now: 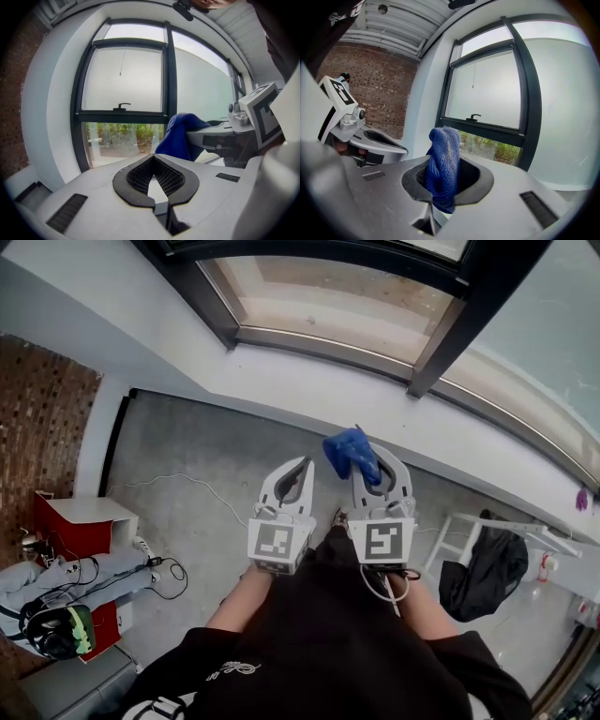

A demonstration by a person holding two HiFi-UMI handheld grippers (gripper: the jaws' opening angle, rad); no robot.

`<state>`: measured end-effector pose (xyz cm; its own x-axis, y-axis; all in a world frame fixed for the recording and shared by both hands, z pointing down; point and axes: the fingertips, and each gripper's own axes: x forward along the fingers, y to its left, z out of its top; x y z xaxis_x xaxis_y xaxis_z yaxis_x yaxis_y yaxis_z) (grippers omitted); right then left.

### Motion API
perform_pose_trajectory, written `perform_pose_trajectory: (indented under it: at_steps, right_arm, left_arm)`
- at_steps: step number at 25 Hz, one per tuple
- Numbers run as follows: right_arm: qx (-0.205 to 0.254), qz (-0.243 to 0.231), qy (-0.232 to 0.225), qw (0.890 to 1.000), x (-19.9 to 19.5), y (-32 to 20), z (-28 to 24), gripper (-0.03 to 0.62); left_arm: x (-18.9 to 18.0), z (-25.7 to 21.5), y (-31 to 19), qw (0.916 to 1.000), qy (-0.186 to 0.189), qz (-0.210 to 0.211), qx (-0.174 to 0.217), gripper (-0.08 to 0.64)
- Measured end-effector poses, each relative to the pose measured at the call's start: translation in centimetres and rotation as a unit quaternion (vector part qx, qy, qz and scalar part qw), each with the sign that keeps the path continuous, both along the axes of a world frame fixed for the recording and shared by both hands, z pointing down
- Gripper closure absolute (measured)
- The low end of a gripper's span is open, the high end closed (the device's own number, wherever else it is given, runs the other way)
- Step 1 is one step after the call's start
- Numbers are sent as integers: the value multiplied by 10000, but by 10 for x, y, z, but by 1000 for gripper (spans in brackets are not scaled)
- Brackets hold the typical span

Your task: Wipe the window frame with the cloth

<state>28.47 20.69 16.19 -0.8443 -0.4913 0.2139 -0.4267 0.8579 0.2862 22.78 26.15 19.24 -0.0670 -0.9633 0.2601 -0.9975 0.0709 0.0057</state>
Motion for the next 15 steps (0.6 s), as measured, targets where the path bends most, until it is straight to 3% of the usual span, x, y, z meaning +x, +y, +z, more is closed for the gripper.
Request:
perform_pose_trajectory:
  at_steps: [5,10,15]
  right_arm:
    - [73,32,75,9999,-11,-21,2,555]
    - [361,-61,210,9991,-35,-32,0,555]
    - [295,57,374,9988,-68,-46,11,555]
  left_arm:
    - [-12,9,-16,9996,-92,33,-258,555]
    - [-34,13,-33,9997,47,27,-258,555]
    - [-65,20,-52,9993,74,286,-233,555]
